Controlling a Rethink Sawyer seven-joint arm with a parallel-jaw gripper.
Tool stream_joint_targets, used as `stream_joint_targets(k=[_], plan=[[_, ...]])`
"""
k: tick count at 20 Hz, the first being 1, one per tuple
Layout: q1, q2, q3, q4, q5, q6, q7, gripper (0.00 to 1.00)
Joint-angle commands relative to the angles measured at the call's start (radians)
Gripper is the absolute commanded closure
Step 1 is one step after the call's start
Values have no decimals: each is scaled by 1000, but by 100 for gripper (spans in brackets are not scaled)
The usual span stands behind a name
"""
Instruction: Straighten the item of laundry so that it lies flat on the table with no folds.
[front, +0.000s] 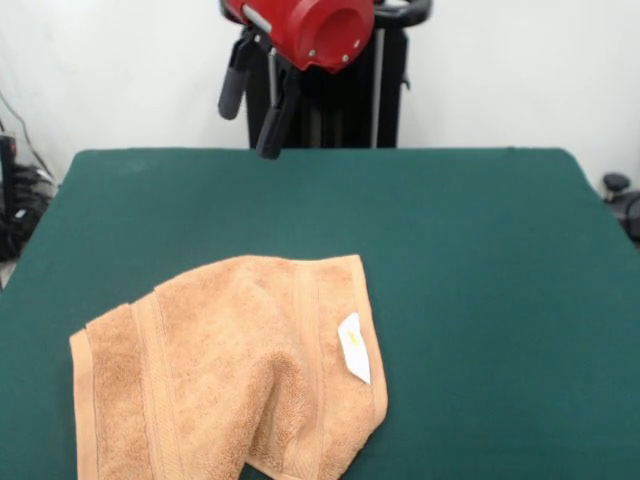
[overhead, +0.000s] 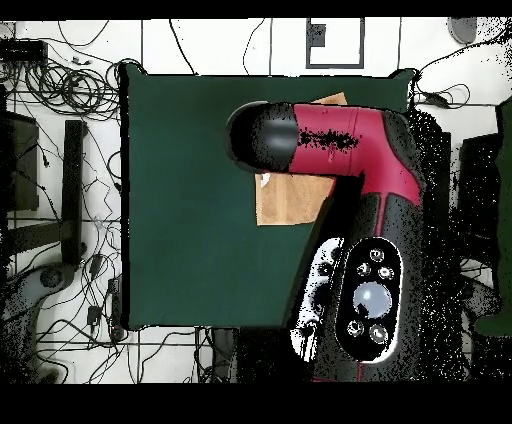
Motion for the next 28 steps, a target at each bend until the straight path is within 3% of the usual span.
stream_joint_targets(k=[1, 3, 5, 8, 11, 17, 23, 28], plan=[[38, 11, 28, 163, 52, 58, 111, 0], [49, 5, 5, 165, 34, 47, 105, 0], [29, -7, 25, 187, 72, 70, 102, 0], [-9, -19, 87, 228, 183, 109, 116, 0], [-4, -5, 98, 230, 238, 109, 148, 0], [24, 36, 89, 218, 415, 198, 308, 0], [25, 63, 75, 203, 489, 306, 286, 0], [35, 82, 43, 208, 496, 249, 273, 0]])
